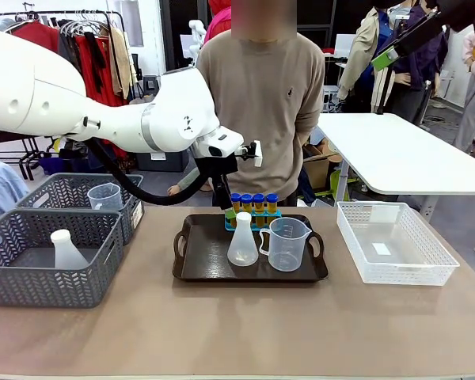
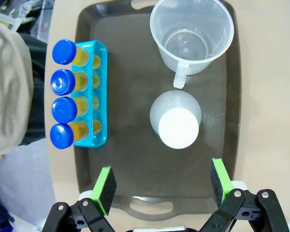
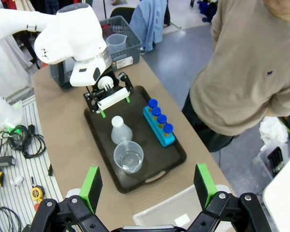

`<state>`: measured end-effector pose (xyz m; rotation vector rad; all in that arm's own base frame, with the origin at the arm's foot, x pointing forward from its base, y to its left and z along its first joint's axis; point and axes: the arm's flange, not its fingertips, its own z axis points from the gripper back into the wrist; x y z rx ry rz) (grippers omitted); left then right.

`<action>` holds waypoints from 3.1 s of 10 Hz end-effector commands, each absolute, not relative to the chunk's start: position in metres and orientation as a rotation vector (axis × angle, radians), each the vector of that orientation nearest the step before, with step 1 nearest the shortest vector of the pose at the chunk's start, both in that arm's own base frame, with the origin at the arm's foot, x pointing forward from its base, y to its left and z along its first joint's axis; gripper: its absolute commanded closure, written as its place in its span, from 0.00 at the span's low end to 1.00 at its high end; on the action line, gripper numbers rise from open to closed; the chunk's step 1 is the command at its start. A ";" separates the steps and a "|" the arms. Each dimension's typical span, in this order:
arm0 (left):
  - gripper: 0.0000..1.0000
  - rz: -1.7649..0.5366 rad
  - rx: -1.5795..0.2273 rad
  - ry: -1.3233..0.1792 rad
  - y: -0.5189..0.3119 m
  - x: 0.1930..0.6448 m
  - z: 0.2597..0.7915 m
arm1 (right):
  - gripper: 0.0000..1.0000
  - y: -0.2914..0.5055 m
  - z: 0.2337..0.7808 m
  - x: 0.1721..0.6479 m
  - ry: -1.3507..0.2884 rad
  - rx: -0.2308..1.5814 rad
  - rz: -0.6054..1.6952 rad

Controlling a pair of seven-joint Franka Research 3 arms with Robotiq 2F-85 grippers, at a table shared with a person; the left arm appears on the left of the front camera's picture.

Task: Prepare the laboratory tools.
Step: Pick up one Small flask and place it on the Handle tray.

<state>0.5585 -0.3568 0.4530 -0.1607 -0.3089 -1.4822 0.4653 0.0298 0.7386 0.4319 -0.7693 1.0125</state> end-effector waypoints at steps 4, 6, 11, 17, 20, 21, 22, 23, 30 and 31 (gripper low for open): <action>0.00 -1.488 -0.159 -0.312 -0.356 0.558 0.454 | 0.00 0.030 0.739 0.464 -0.772 0.430 1.016; 0.00 -1.483 -0.206 -0.301 -0.348 0.557 0.467 | 0.00 0.030 0.739 0.464 -0.772 0.430 1.016; 0.00 -1.386 -0.278 -0.395 -0.285 0.545 0.562 | 0.00 0.030 0.739 0.464 -0.772 0.430 1.016; 0.00 -1.325 -0.350 -0.605 -0.200 0.547 0.672 | 0.00 0.030 0.739 0.464 -0.772 0.430 1.016; 0.00 -1.285 -0.402 -0.699 -0.161 0.544 0.713 | 0.00 0.030 0.739 0.464 -0.772 0.430 1.016; 0.00 -1.272 -0.402 -0.739 -0.151 0.540 0.723 | 0.00 0.030 0.739 0.464 -0.772 0.430 1.016; 0.00 -1.263 -0.373 -0.754 -0.143 0.537 0.732 | 0.00 0.030 0.739 0.464 -0.772 0.430 1.016; 0.00 -1.255 -0.363 -0.762 -0.137 0.535 0.739 | 0.00 0.030 0.739 0.464 -0.772 0.430 1.016; 0.00 -1.223 -0.334 -0.762 -0.131 0.535 0.749 | 0.00 0.030 0.739 0.464 -0.772 0.430 1.016; 0.00 -1.223 -0.334 -0.762 -0.131 0.535 0.749 | 0.00 0.030 0.739 0.464 -0.772 0.430 1.016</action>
